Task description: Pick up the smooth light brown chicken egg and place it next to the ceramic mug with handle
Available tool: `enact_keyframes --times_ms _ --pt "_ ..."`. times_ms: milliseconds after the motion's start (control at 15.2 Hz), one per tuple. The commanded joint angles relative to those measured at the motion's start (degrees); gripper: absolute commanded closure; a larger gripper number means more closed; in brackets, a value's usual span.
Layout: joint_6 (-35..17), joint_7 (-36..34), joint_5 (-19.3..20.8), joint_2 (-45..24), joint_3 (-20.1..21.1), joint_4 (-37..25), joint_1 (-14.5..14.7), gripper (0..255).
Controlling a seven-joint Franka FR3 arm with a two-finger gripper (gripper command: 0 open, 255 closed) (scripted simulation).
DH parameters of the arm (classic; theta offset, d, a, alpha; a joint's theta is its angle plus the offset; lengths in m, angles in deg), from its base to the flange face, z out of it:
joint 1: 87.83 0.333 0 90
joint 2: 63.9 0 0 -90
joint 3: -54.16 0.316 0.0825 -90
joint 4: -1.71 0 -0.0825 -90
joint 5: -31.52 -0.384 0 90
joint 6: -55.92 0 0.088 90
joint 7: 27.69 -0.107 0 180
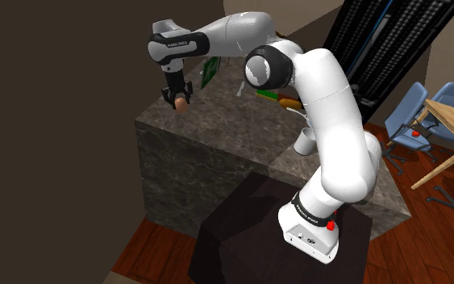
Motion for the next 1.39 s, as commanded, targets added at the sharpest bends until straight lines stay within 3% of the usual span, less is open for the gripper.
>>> enact_keyframes --times_ms 0,198,1320 --pt "0.0 0.0 0.0 0.0 0.0 0.0 0.0 255" --pt "0.0 0.0 0.0 0.0 0.0 0.0 0.0 255" --pt "10.6 0.9 -0.1 3.4 -0.1 -7.2 0.1 255"
